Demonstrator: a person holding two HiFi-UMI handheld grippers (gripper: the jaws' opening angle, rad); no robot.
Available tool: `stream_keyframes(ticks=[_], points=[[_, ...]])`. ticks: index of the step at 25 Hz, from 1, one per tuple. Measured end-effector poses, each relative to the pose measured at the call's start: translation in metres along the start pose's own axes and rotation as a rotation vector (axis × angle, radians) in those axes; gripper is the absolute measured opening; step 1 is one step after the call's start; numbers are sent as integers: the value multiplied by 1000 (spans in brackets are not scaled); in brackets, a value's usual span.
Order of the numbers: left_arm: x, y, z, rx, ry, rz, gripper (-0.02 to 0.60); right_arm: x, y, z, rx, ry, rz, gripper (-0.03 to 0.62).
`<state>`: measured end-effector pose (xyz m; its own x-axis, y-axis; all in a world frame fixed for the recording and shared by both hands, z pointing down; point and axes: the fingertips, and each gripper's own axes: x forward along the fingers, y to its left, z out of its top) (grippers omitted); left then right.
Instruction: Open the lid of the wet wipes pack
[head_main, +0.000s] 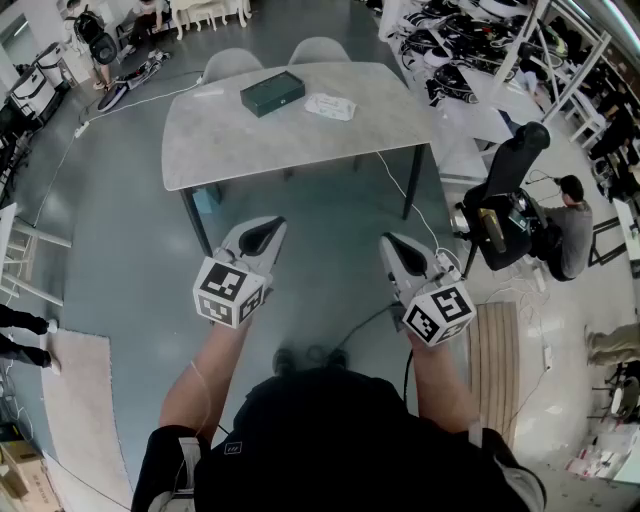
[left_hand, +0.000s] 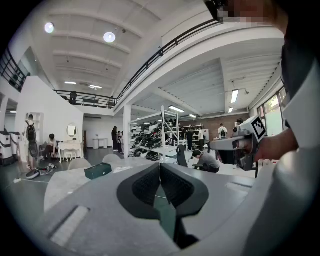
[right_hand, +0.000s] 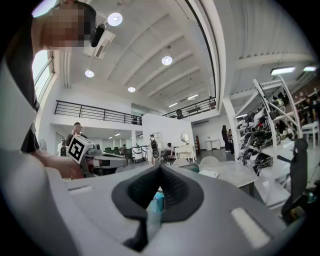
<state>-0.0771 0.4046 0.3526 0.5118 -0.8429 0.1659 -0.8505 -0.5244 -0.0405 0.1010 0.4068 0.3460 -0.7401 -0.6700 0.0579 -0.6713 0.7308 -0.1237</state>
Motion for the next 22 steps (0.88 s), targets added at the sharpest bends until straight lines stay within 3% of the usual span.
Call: stream_keyframes(ticks=[6,14,22], points=[[-12,20,13,33,-65,17,11,16,11,10,-19,-11,-21,2],[-2,20,-3,8,-22,25,9,12,3,-4,-1,0,-43,2],[17,-16,-14,13,27,31,11,-20,-24,-8,-22,-9,-62,3]])
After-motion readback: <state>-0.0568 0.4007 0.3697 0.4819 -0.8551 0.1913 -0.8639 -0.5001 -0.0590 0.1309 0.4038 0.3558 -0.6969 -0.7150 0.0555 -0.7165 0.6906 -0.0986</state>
